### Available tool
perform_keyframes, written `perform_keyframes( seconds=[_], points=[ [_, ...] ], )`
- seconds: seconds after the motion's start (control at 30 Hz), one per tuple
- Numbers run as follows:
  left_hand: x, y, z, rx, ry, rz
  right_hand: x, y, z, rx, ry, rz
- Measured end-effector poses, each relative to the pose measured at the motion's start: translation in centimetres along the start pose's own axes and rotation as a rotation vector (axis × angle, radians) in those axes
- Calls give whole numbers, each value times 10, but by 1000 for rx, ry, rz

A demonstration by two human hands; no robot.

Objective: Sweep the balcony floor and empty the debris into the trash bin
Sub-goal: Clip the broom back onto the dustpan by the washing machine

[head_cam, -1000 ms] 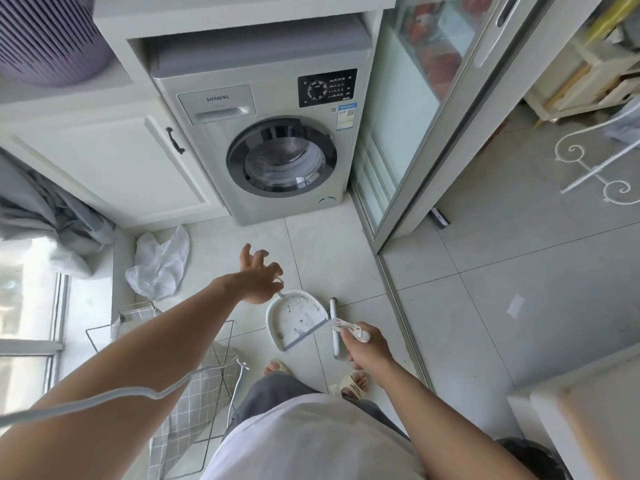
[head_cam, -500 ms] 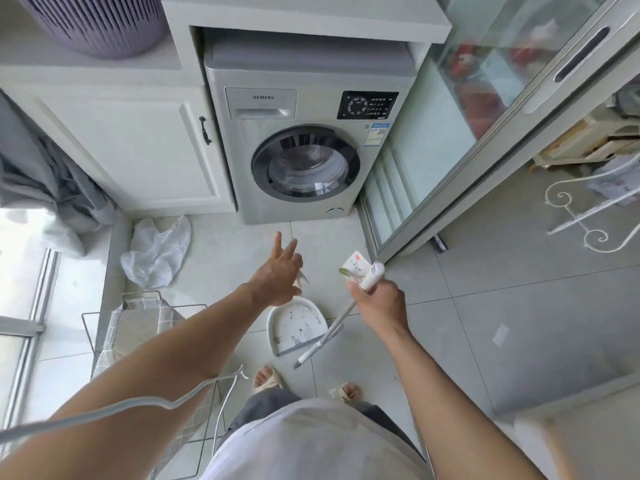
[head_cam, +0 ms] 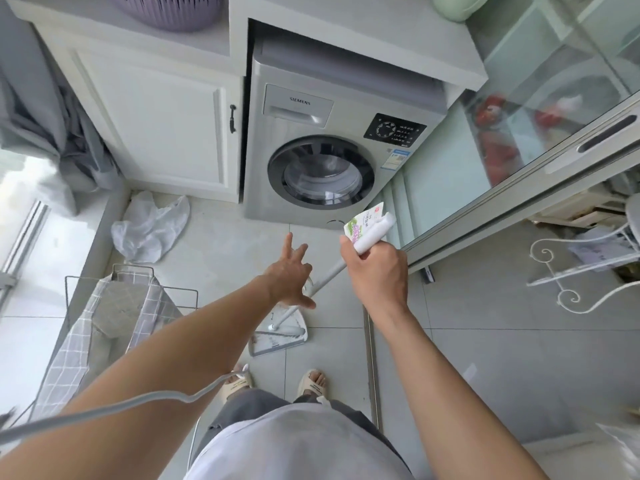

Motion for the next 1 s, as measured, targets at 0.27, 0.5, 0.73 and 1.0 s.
perform_keyframes(
  seconds=[0.27,0.5,0.73,1.0],
  points=[
    [15,5,-8,-177,-9,36,16,40,10,33,44,220],
    [28,-13,-1,-200,-70,80,33,31,6,88,182,354],
    [33,-34,4,-437,21,236,50,7,9,140,337,429],
    [35,-53,12,-523,89,358,63,-29,21,227,423,459]
  ],
)
Point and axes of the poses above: each hand's wrist, its own x-axis towards the middle knuckle, its own z-axis out of the back of the hand, y = z × x, the point moved 8 cm from there along x, towards the middle knuckle, and after that the axes turned 7 degrees about z, right-handed, at the moved point
